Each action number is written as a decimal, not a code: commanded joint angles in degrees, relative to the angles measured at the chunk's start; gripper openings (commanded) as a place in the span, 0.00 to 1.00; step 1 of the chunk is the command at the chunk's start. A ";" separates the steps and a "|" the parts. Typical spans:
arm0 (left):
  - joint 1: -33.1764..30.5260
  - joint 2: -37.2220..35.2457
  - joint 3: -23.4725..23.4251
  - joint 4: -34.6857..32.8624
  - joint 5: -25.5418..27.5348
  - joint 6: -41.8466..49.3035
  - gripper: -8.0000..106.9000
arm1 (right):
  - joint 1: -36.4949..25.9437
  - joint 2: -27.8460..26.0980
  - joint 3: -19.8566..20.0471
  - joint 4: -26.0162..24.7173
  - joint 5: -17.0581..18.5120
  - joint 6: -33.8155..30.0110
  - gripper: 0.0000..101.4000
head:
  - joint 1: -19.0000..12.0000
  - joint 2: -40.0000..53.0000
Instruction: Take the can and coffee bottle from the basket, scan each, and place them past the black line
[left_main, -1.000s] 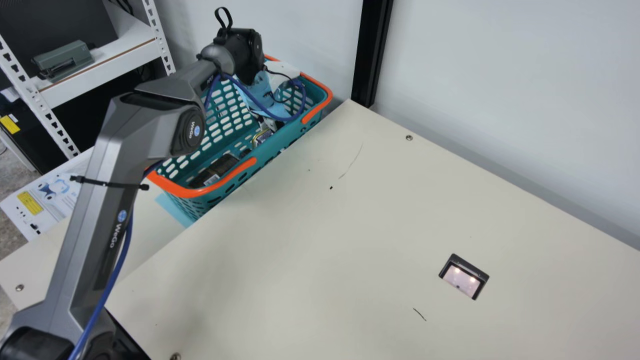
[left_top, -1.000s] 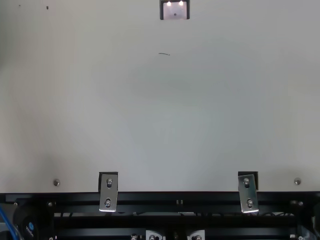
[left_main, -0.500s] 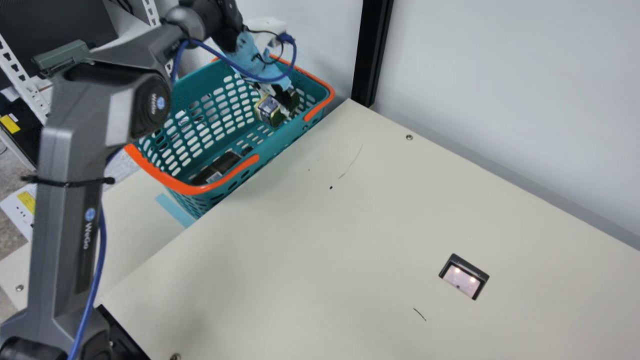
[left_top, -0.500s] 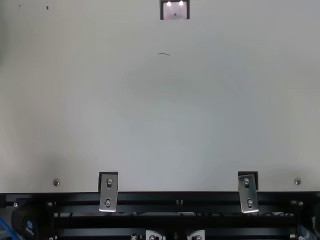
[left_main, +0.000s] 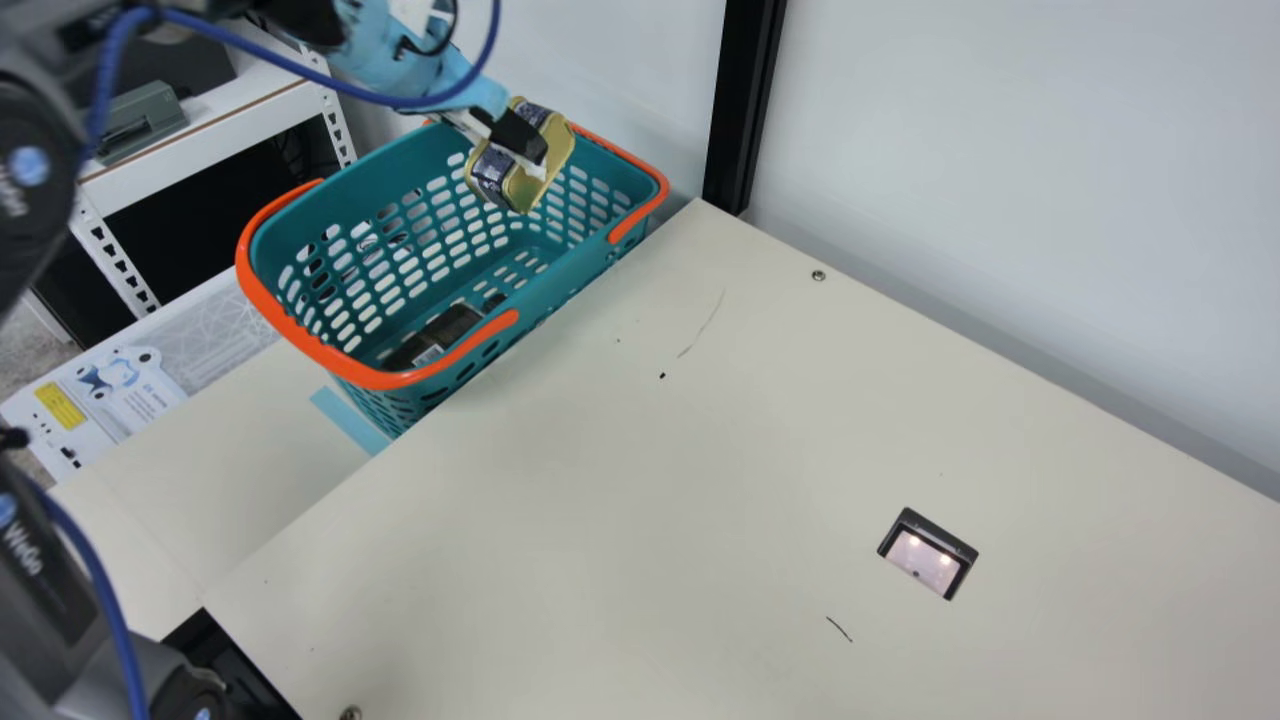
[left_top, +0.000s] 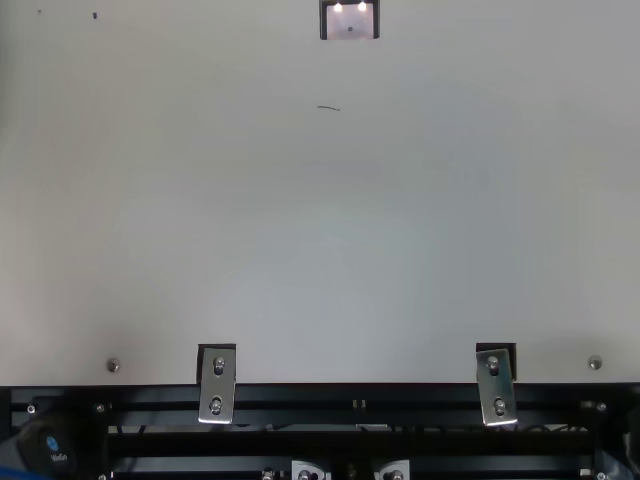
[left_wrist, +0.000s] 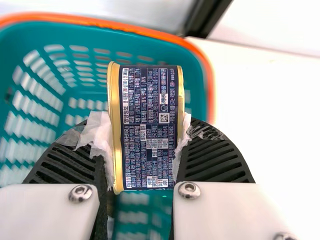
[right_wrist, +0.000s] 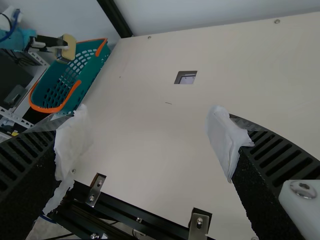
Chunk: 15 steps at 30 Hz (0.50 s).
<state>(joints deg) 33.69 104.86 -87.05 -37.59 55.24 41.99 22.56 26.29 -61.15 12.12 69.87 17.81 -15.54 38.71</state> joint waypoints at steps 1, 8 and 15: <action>1.92 -7.94 5.52 -7.71 3.15 -1.99 0.16 | 0.00 0.00 0.00 0.00 0.00 0.00 1.00 | -1.40 0.99; 6.74 -16.30 11.03 -17.41 14.67 -12.08 0.16 | 0.00 0.00 0.00 0.00 0.00 0.00 1.00 | -1.40 0.99; 5.50 -19.38 15.01 -20.25 15.10 -15.35 0.16 | 0.00 0.00 0.00 0.00 0.00 0.00 1.00 | -1.40 0.99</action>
<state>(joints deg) 39.19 85.40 -71.91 -57.84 70.08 26.41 22.56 26.29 -61.15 12.12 69.87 17.81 -15.54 38.71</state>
